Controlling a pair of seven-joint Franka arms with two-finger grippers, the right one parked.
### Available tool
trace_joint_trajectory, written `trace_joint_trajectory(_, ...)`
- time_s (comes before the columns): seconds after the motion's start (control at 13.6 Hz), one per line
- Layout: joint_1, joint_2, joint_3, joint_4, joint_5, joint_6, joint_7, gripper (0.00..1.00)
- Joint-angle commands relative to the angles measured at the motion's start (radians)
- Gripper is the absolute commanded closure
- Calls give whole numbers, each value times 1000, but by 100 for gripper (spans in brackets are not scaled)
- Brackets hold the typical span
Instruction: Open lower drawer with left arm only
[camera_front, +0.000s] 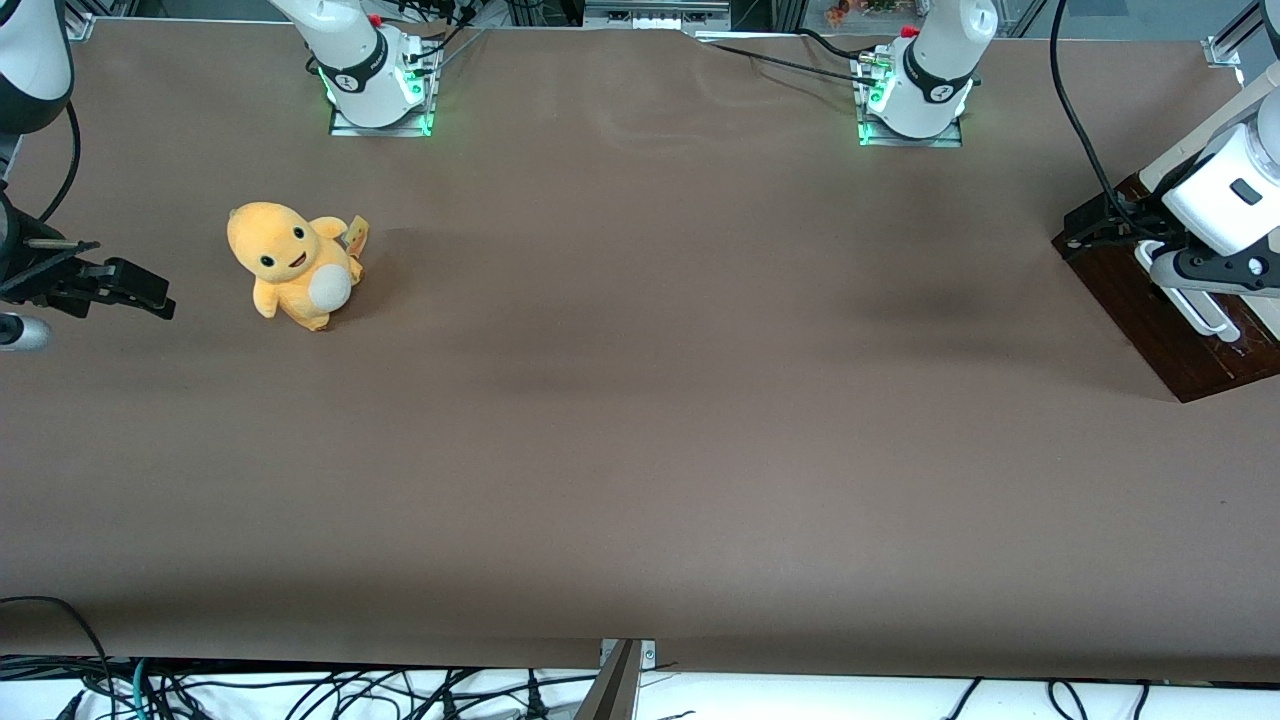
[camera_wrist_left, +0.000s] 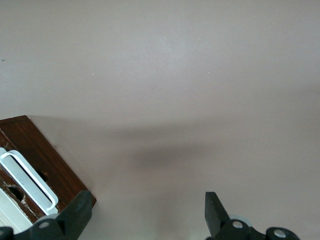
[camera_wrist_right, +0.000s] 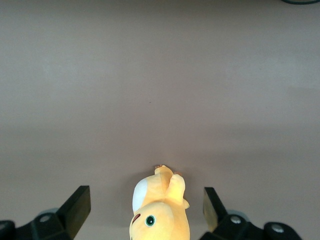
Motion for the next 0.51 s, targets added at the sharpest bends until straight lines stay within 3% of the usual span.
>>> trace_joint_trajectory(0.0, 5, -3, 0, -3, -31, 13, 5, 0)
trace_joint_trajectory(0.44, 8, 0, 2, 3, -31, 10, 10, 0)
